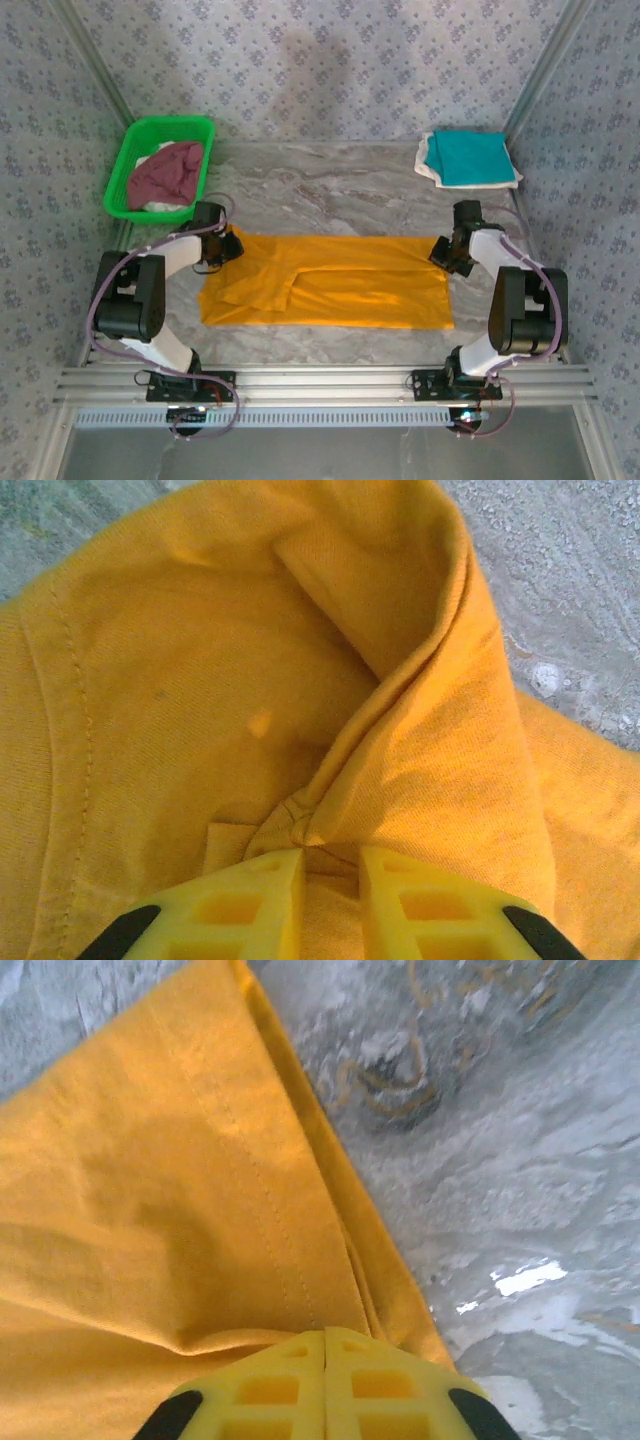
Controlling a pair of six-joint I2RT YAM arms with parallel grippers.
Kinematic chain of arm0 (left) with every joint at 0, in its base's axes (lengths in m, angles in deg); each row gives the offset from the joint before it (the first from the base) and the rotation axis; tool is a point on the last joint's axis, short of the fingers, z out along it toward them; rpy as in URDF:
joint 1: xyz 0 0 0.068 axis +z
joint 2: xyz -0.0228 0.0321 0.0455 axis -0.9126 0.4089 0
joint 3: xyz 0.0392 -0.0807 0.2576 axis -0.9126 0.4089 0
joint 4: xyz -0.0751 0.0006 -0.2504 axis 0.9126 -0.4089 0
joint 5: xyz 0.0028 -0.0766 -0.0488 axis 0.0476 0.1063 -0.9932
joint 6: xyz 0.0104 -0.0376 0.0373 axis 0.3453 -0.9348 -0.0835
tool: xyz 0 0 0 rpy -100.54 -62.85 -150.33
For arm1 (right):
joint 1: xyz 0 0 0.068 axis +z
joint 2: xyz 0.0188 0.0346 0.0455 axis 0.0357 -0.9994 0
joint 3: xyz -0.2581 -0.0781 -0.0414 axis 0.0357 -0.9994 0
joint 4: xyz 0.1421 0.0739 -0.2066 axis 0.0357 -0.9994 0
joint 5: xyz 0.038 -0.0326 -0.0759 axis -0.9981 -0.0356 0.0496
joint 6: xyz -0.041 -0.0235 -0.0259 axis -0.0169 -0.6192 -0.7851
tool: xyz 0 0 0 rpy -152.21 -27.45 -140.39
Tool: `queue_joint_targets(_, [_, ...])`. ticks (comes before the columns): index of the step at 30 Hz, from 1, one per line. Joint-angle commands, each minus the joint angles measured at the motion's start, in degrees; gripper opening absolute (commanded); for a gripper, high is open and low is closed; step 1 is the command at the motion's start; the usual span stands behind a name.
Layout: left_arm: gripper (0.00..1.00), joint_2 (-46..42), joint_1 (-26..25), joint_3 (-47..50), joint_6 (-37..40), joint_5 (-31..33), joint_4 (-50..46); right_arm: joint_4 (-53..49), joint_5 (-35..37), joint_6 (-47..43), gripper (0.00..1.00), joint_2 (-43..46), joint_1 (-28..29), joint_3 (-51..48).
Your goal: Fold and stack the t-shirts
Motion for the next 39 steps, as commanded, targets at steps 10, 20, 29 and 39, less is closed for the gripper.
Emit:
queue_joint_targets(10, [0.29, -3.27, 0.61, -2.37, 1.5, 1.03, -3.9, -4.77, 1.84, -0.37, 0.28, 4.08, 1.08, 1.78])
queue_joint_targets(20, [0.3, -5.11, 0.55, -2.09, 1.59, 0.65, -5.41, -5.95, -5.87, -0.45, 0.37, 1.77, -0.31, -1.4])
queue_joint_targets(29, [0.3, -4.24, 0.49, -1.75, 1.8, 0.14, -4.25, -2.77, -7.92, 0.16, 0.33, 0.83, -0.88, -3.83])
queue_joint_targets(39, [0.3, -4.77, 0.55, -0.9, 1.59, 0.99, -3.31, -0.47, -8.34, 0.49, 0.08, 2.44, -3.73, -5.64])
